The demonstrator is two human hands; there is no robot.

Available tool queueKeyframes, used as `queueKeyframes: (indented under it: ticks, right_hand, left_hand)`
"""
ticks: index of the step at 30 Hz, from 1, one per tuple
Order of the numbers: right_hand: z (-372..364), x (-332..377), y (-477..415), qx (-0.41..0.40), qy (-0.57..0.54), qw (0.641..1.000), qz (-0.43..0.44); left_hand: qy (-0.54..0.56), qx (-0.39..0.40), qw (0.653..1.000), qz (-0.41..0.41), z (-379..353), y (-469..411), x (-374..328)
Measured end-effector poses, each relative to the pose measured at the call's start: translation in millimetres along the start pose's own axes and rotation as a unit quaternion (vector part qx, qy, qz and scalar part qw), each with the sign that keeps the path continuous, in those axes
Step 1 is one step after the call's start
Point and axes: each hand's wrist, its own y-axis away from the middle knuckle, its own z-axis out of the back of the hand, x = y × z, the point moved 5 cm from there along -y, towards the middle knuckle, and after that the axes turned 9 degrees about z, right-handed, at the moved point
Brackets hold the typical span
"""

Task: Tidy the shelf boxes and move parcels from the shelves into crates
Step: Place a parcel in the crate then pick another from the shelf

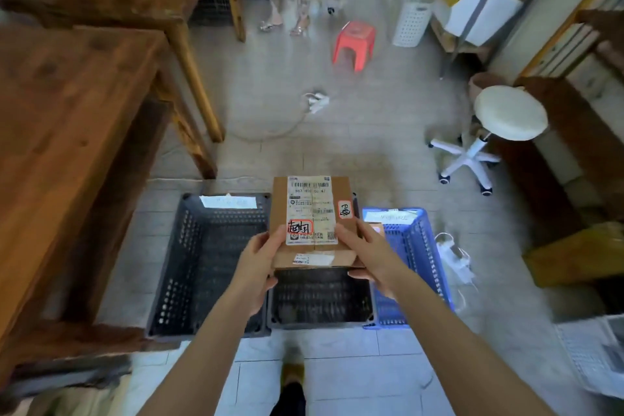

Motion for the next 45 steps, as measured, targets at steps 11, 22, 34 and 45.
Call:
queueKeyframes:
  ticks: [11,22,34,45]
  right_hand:
    - [34,-202,-243,-0.005,0.019,0.990,-0.142]
    - [-8,-465,-504,-0.024,0.106,0.988,-0.107]
    - [-5,-445,-503,-0.059,0.153,0.980,-0.108]
    - [-68,-160,-328,0.063,0.225,0.972,-0.031]
  left_hand:
    - [0.115,-0.072,0.970,0.201,-27,-293,122]
    - [0.150,-0.194,0.960,0.134,24,-623,254]
    - [0.073,-0.224,0.953,0.190,24,-626,239]
    - [-0.062,-0.199,0.975,0.071,54,-313,61]
